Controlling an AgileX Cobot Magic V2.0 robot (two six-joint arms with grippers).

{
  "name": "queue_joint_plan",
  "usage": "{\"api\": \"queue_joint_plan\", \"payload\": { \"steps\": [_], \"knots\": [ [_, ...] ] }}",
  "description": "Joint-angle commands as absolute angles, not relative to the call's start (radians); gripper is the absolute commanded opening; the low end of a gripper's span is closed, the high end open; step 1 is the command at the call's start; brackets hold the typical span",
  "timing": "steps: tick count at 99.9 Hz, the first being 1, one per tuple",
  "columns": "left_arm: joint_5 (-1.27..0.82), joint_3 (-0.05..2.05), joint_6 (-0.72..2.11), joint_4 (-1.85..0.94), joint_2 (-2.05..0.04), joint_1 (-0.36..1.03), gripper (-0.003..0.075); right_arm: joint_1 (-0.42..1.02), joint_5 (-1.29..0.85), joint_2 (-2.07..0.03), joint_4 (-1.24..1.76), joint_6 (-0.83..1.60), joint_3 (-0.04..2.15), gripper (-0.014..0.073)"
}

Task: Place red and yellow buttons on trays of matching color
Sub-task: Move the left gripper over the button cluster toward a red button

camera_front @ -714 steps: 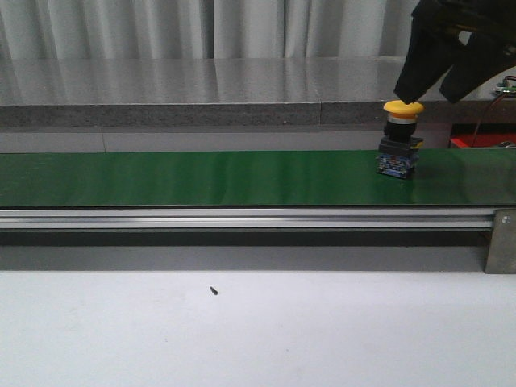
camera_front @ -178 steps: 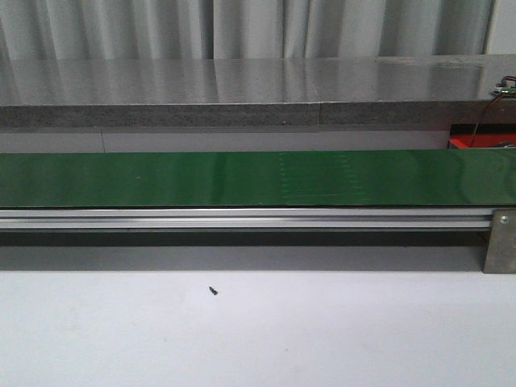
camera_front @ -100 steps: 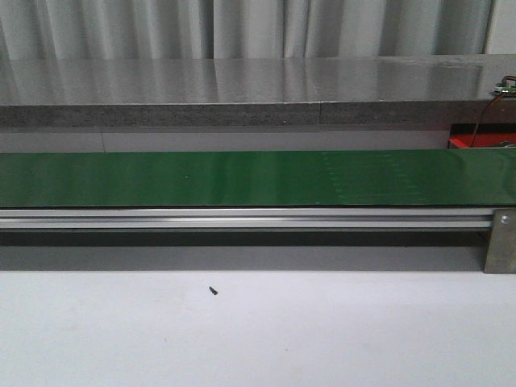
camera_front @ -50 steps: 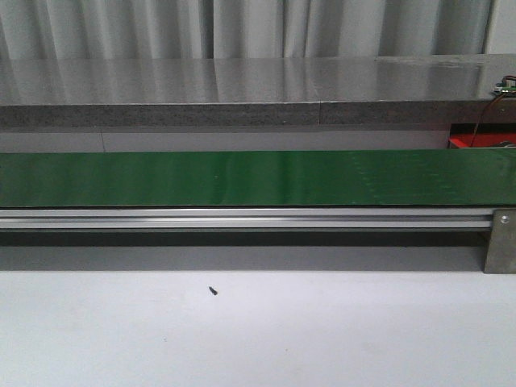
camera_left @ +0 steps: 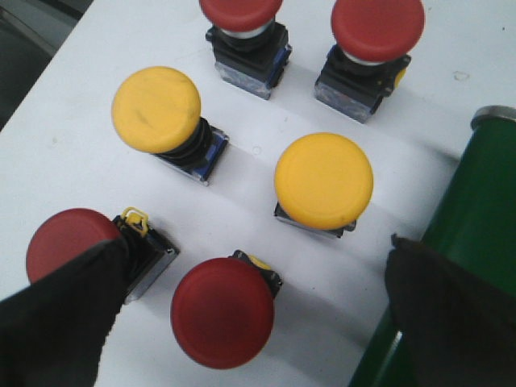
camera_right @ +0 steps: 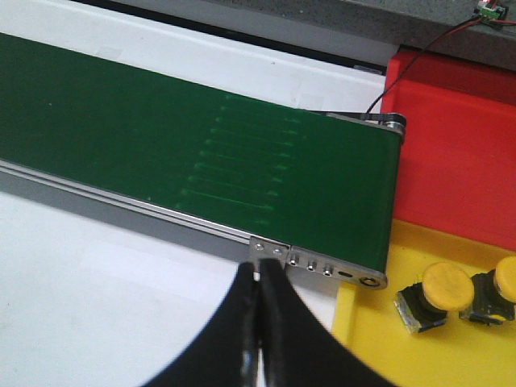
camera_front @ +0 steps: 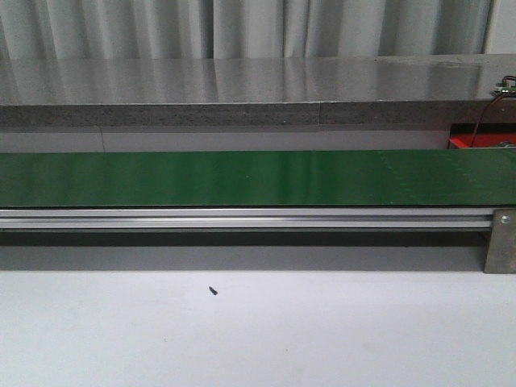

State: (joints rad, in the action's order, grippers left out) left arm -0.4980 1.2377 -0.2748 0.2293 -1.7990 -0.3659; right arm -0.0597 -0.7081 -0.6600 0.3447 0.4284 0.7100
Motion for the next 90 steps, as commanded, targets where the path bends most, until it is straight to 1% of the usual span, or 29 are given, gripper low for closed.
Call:
{"api": "queue_joint_plan", "payload": {
  "steps": [1,31,64,90],
  "knots": [
    [-0.460,1.278,-0.285,0.240,-1.773,-0.368,0.0619,-0.059,-0.650,-0.657,0.355,0.437,0.733,-0.0096],
    [-0.456,1.278,-0.285,0.260,-1.816,-0.368,0.0619,-0.059,-0.649,-0.657,0.355,0.437,0.733,-0.0096],
    [-0.441,1.278,-0.285,0.261,-1.816,-0.368,0.0619,-0.059,-0.649,-0.657,0.355,0.437,0.733,-0.0096],
    [-0.476,1.278,-0.285,0.261,-1.816,-0.368,0.0619,-0.059,-0.649,-0.657,0.355,0.437,0.733,-0.0096]
  ]
}}
